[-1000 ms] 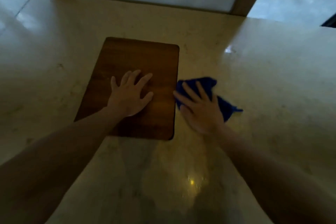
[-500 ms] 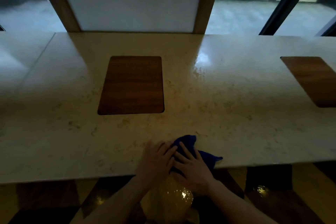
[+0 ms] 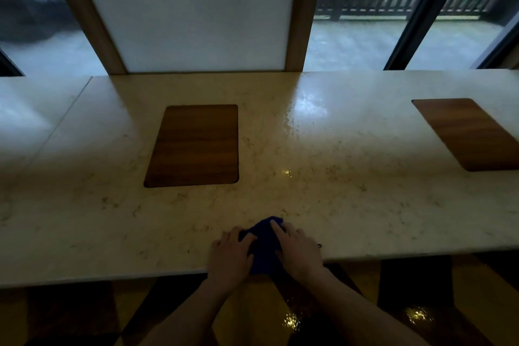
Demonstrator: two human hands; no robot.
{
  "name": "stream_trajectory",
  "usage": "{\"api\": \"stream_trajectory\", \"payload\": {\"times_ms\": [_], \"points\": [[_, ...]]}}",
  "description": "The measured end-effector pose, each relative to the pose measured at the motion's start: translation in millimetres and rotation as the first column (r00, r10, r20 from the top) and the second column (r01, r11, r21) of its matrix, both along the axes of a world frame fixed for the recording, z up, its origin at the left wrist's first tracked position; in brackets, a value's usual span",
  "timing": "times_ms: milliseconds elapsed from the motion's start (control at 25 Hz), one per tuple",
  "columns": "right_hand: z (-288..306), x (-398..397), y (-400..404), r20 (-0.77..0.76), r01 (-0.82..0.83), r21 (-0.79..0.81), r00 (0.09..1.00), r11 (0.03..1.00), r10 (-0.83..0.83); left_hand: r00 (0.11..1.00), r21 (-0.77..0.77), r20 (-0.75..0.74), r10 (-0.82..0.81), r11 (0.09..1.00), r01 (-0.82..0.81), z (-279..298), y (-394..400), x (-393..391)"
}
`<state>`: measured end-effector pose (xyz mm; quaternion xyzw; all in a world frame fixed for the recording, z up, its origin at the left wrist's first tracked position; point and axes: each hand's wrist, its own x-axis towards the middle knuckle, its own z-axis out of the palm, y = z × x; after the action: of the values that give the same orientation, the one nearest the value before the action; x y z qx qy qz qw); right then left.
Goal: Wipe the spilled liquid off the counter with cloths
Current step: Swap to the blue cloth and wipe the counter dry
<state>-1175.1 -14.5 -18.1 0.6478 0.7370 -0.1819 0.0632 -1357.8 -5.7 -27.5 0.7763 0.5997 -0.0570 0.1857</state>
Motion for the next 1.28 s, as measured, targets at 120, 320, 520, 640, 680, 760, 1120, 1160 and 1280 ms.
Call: {"api": "stream_trajectory", "payload": {"times_ms": [120,320,520,640,680,760,1120,1160,1280], "points": [[-2,-8,-11,-0.004,0.047,0.021,0.999,0.999,-0.047,0.997,-0.022,0.078,0.017,1.0,-0.016,-1,-9,3],[8,20,-38,-0.137,0.133,0.038,0.982,0.99,-0.126,0.964,-0.077,0.263,-0.029,0.996,0.051,7,-23,13],[85,126,-29,-0.319,0.372,0.234,0.902,0.898,-0.29,0.831,0.199,0.51,-0.225,0.97,0.14,74,15,103],[143,212,-46,-0.416,0.537,0.378,0.826,0.754,-0.38,0.718,0.374,0.549,-0.427,0.894,0.247,130,35,198],[157,236,-54,-0.442,0.578,0.425,0.804,0.697,-0.397,0.685,0.42,0.549,-0.478,0.867,0.268,149,38,226],[183,285,-81,-0.492,0.661,0.503,0.749,0.557,-0.444,0.602,0.492,0.546,-0.583,0.804,0.334,186,34,289],[230,434,-201,-0.563,0.812,0.559,0.519,0.166,-0.643,0.218,0.643,0.503,-0.836,0.531,0.553,245,-25,507],[233,446,-209,-0.56,0.814,0.565,0.501,0.137,-0.66,0.19,0.652,0.497,-0.847,0.509,0.562,247,-29,525],[237,472,-219,-0.535,0.794,0.602,0.484,0.089,-0.692,0.145,0.66,0.477,-0.867,0.463,0.592,248,-30,569]]}}
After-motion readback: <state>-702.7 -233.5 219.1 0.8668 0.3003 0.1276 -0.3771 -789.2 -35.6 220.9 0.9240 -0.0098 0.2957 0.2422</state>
